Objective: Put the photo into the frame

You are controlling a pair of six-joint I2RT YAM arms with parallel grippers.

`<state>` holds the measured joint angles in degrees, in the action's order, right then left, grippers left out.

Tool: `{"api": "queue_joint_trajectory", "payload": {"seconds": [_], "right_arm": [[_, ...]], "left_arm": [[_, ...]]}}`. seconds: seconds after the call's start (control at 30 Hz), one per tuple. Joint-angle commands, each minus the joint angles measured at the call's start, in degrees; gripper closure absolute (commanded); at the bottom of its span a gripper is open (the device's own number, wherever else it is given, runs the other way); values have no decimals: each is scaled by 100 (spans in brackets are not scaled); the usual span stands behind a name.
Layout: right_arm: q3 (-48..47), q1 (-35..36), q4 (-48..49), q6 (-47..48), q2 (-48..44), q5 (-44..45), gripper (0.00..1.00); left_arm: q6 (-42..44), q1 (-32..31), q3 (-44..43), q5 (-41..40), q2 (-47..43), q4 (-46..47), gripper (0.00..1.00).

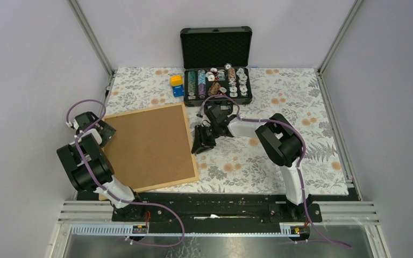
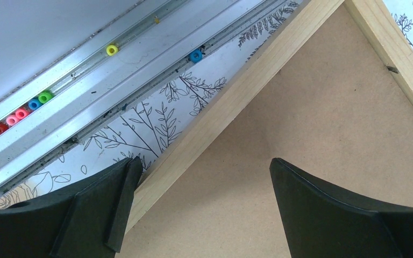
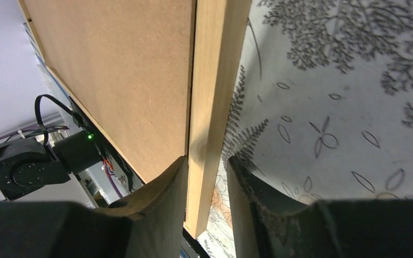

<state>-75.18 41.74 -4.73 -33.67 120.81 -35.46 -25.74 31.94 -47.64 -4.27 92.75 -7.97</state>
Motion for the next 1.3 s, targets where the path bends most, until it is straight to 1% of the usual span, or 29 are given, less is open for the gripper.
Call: {"api": "queue_joint_trajectory", "payload": {"seconds": [0.0,0.2,0.3,0.43,0.53,0.6,0.7,0.83,1.0,1.13,1.27], "right_arm": [[-335,222,-685,101,382,474,61],[-661,427,-725,193,712,521,60],[-1039,523,-740,253,812,368,57],[-1562,622,-750,174,691,313,48],[-1918,731,-749,86,734,191,47],[-1978,789,-718,36,712,140,48],[-1586,813,-236,-285,516,-196,47],[-435,890,718,-757,-66,-352,47],[601,1095,1563,-1333,-645,-532,47],[1033,1384,2123,-1713,-879,-503,47],[1084,1462,2194,-1702,-819,-565,47]], "left_arm": [[-617,-276,202,1177,351,-446,1],[-666,-283,251,1208,373,-419,1],[-756,-303,341,1270,426,-373,1],[-798,-369,399,1268,447,-348,1],[-818,-399,430,1287,424,-326,1],[-794,-429,422,1306,435,-337,1],[-755,-519,401,1384,461,-307,1],[-791,-664,436,1455,448,-336,1],[-916,-724,729,1621,89,-291,1],[-887,-725,861,1690,-123,-330,1],[-732,-579,559,1153,-69,-909,1]]}}
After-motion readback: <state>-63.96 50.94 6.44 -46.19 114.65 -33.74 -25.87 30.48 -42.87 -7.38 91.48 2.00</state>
